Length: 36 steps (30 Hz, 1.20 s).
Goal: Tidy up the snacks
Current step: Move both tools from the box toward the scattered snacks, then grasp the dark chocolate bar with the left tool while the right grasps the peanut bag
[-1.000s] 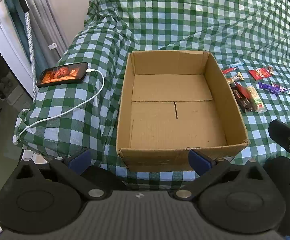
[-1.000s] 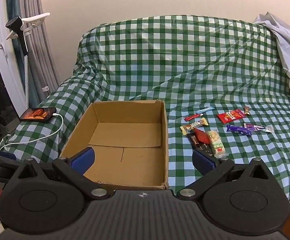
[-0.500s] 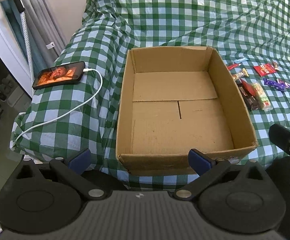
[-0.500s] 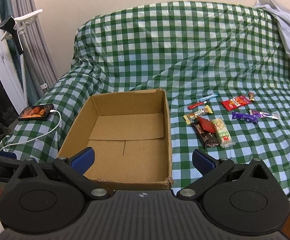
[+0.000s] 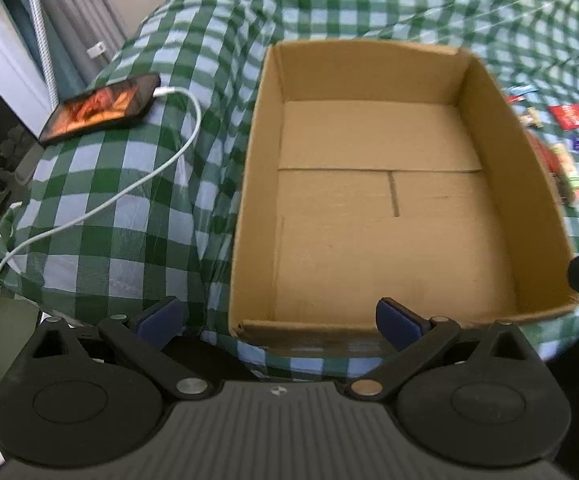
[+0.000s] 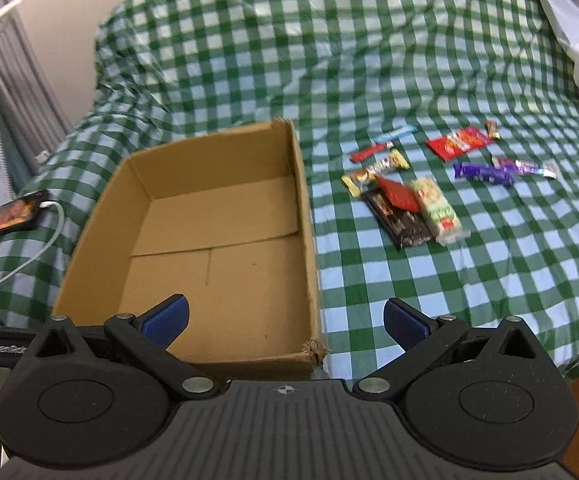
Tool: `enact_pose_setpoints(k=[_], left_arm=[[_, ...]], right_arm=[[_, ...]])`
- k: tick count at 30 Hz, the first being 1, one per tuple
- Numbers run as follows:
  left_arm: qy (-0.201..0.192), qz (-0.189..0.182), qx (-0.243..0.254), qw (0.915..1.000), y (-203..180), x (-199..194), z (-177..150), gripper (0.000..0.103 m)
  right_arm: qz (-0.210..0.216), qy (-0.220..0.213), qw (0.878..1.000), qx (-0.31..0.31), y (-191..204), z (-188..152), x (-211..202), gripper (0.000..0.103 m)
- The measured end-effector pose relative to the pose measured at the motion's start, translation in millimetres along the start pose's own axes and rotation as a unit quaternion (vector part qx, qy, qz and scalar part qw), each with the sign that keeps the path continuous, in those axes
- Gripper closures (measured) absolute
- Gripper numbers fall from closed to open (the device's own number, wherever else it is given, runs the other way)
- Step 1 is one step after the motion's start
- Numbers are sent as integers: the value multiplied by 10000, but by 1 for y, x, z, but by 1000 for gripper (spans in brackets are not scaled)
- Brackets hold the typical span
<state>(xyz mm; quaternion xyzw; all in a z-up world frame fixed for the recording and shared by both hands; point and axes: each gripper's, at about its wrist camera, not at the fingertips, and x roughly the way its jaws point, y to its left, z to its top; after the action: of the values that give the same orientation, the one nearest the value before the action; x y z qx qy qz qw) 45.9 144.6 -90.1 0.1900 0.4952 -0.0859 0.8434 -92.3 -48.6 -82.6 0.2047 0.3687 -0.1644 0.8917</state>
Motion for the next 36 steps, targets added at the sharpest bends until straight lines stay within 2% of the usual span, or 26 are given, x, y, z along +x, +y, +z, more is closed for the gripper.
enact_pose_setpoints(k=[3, 9, 11, 16, 19, 23, 27, 30, 34, 36], left_arm=[[102, 189, -16, 9998, 4, 19, 2, 0], [278, 547, 11, 9981, 15, 50, 2, 0], [248, 643, 14, 9976, 20, 54, 2, 0], [157, 749, -148, 9970, 38, 50, 2, 0], [38, 866, -158, 9961, 41, 40, 4, 0], [-44, 699, -123, 9975, 38, 20, 6, 0], [-366, 417, -57, 9984, 22, -8, 8, 0], [-574, 104, 45, 9983, -1, -33, 18, 0], [-593, -276, 284, 9975, -41, -55, 40, 0], [-642, -345, 337, 9968, -63, -63, 51, 0]], right_arm=[[-179, 287, 9994, 34, -2, 0, 23, 0], [-39, 677, 9977, -73, 8, -1, 68, 0], [171, 821, 9964, -84, 18, 0, 80, 0], [-241, 775, 9967, 100, 40, 4, 93, 0], [65, 864, 9962, 53, 46, 5, 95, 0], [564, 1031, 9930, -94, 48, 4, 88, 0], [659, 711, 9952, -123, 38, 7, 58, 0], [547, 296, 9981, 20, 10, 13, 31, 0], [-33, -223, 9994, 264, -47, 25, 12, 0], [-390, -362, 9979, 358, -80, 30, 13, 0]])
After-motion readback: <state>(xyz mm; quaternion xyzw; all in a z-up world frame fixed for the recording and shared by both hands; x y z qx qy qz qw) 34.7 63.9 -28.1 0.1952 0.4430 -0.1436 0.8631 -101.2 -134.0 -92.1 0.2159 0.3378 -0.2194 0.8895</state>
